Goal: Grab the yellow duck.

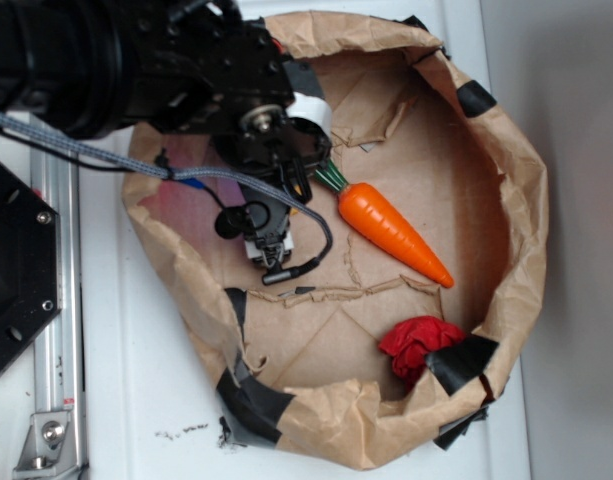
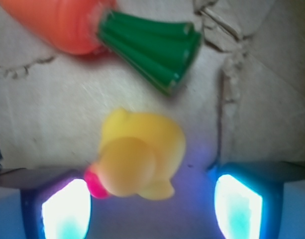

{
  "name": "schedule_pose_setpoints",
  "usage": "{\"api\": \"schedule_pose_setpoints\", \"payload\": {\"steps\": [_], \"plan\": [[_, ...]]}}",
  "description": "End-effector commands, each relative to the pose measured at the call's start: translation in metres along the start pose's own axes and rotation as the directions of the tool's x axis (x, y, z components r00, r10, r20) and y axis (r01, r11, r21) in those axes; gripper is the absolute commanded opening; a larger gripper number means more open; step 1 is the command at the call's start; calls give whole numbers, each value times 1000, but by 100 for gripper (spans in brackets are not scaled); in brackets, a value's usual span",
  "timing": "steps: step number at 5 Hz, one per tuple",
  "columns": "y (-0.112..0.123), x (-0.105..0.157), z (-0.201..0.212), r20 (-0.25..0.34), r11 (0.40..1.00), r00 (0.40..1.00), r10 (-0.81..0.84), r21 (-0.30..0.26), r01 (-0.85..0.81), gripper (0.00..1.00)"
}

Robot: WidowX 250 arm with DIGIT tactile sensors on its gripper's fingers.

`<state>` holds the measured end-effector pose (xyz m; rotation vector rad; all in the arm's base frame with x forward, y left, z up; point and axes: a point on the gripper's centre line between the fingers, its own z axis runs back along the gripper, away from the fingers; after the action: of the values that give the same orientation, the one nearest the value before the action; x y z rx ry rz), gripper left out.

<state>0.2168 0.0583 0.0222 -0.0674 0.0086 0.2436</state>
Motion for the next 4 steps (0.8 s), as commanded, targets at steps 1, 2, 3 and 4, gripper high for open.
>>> {"api": "schedule_pose_setpoints", "payload": {"steps": [1, 2, 3, 4], "plan": [[19, 5, 4, 21, 998, 998, 63, 3, -63, 0], [12, 7, 3, 17, 998, 998, 60, -13, -60, 0], [-5, 15, 9, 26, 999, 999, 26, -42, -25, 0], [-14, 20, 18, 38, 995, 999, 9, -99, -6, 100]]}}
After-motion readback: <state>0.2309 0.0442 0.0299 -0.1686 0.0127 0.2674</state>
